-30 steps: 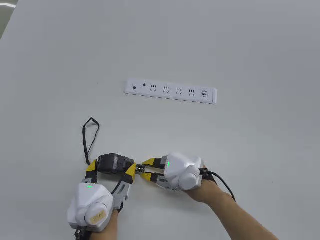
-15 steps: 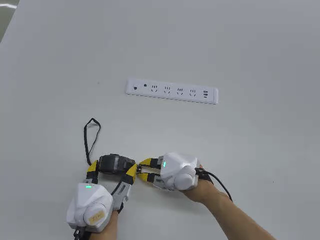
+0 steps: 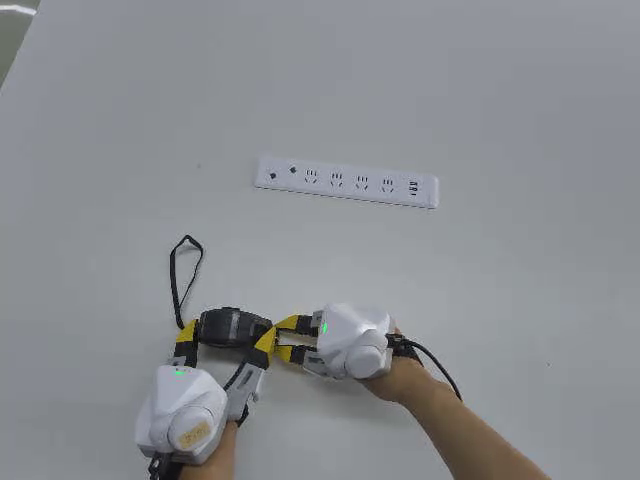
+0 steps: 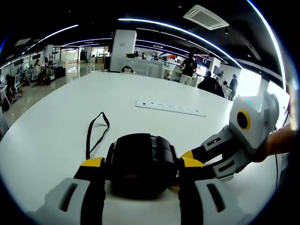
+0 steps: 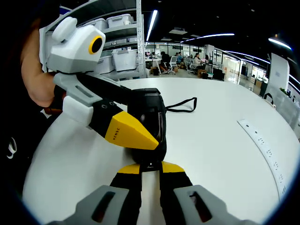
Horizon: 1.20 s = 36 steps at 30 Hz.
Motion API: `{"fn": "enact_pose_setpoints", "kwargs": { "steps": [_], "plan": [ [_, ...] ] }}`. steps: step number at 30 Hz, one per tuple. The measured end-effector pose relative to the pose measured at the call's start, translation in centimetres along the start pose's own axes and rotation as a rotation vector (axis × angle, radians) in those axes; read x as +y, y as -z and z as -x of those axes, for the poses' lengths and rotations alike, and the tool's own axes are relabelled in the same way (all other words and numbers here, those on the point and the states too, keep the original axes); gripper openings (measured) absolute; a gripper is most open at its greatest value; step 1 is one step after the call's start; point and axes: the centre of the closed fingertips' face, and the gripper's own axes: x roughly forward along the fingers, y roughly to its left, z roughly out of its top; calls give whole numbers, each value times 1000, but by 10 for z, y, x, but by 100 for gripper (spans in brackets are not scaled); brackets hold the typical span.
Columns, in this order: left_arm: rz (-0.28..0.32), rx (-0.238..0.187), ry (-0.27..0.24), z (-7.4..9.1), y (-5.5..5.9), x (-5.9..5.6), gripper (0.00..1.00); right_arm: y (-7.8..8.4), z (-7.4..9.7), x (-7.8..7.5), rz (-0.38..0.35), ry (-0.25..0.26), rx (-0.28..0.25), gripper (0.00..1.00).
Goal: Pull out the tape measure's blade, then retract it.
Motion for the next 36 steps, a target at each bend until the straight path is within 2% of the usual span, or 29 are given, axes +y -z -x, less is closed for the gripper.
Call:
{"fn": "enact_pose_setpoints", "kwargs": {
  "steps": [13, 21, 33, 36],
  "plan": [
    [-7, 9, 0, 2, -3, -2, 62, 2, 0, -2, -22, 17, 13, 15],
    [-5, 9, 5, 4, -3, -2, 61, 7, 8, -2, -39, 14, 18, 19],
    [-58, 9, 22, 10, -8, -3, 64, 7, 21, 1, -53, 43, 20, 25],
    [-68, 7, 24, 13, -8, 1, 66, 5, 27, 1, -65, 59, 13, 26]
  ]
}}
